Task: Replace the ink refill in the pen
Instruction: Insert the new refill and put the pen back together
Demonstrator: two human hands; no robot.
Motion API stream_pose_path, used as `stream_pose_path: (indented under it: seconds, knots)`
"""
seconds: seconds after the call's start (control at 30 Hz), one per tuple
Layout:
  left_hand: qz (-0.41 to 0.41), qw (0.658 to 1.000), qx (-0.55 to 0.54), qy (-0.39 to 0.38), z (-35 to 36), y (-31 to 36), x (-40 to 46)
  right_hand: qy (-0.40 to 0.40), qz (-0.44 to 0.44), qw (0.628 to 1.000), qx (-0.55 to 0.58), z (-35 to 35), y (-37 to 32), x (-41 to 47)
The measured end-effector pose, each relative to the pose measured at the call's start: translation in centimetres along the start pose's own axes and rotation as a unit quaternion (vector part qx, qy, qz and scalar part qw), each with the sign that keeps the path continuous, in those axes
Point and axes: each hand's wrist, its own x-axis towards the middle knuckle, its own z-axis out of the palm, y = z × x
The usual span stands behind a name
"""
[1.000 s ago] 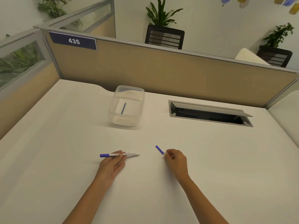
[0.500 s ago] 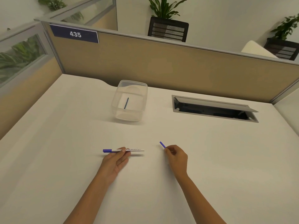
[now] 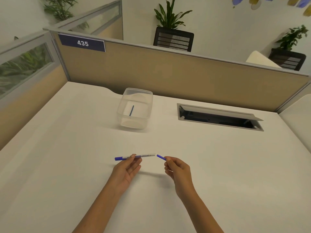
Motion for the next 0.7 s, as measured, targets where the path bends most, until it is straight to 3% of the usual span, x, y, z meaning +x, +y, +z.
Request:
stream_pose_path:
  seconds: [0.53, 0.7]
  knots:
    - [0.017, 0.999, -0.022, -0.024, 2.3, 0.7, -1.9, 0.001, -0.021, 0.998, 0.062, 0.2, -2.5, -1.3]
    - [0.022, 0.999, -0.016, -0.027, 2.4, 0.8, -2.1, 0.011, -0.05, 0.999, 0.008, 0.3, -2.6, -1.3]
